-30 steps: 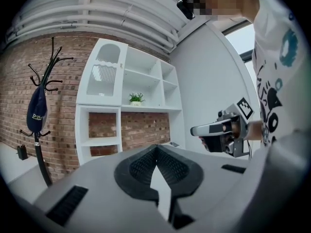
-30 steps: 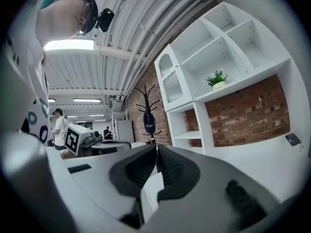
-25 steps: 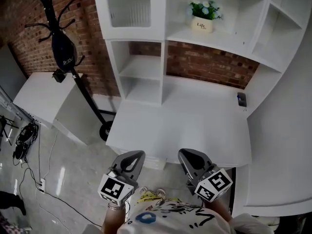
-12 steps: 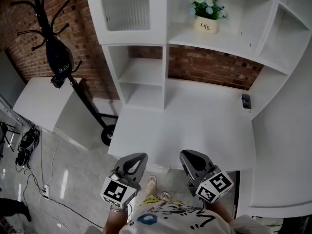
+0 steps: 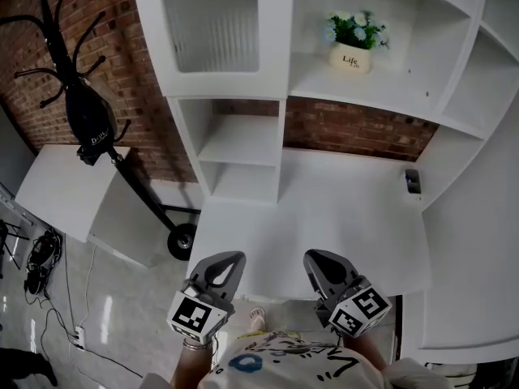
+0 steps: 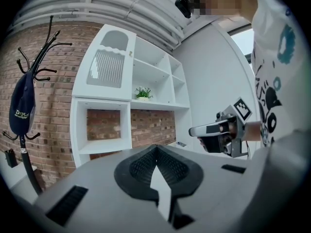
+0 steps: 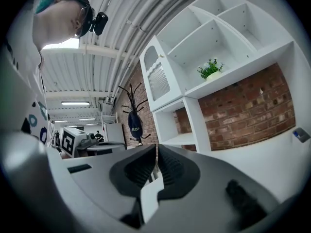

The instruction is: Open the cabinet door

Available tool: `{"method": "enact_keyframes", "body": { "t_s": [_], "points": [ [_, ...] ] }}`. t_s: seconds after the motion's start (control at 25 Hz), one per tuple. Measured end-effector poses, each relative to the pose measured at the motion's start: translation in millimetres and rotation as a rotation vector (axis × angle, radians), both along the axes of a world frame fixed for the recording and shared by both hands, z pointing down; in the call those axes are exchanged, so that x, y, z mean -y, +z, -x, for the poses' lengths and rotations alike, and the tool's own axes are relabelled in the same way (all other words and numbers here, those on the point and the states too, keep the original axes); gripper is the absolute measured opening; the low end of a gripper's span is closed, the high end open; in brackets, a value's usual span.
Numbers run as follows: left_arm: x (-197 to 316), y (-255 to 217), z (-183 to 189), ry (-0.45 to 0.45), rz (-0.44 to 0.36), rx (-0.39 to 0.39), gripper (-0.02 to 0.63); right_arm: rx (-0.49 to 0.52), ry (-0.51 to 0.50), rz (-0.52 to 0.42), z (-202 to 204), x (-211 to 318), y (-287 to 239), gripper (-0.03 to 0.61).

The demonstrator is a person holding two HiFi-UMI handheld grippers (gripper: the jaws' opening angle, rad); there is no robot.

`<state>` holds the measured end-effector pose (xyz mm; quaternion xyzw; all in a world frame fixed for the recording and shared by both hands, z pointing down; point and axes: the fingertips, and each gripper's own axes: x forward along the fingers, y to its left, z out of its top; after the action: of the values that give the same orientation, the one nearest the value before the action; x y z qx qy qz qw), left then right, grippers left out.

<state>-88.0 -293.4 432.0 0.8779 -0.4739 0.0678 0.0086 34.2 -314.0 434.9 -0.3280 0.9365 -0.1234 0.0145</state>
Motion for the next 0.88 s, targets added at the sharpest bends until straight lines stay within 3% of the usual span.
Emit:
{"method": "enact_keyframes", "body": {
  "t_s": [0.44, 0.88],
  "points": [
    [52, -8, 40, 0.023, -0.044, 0.007, 0.014, -0.017, 0.039, -0.051, 36, 44, -10, 0.029],
    [82, -27, 23, 0.032, -0.091, 0.012, 0.014, -0.028, 0.019, -0.132, 26, 76, -38, 0.029]
  ]
}}
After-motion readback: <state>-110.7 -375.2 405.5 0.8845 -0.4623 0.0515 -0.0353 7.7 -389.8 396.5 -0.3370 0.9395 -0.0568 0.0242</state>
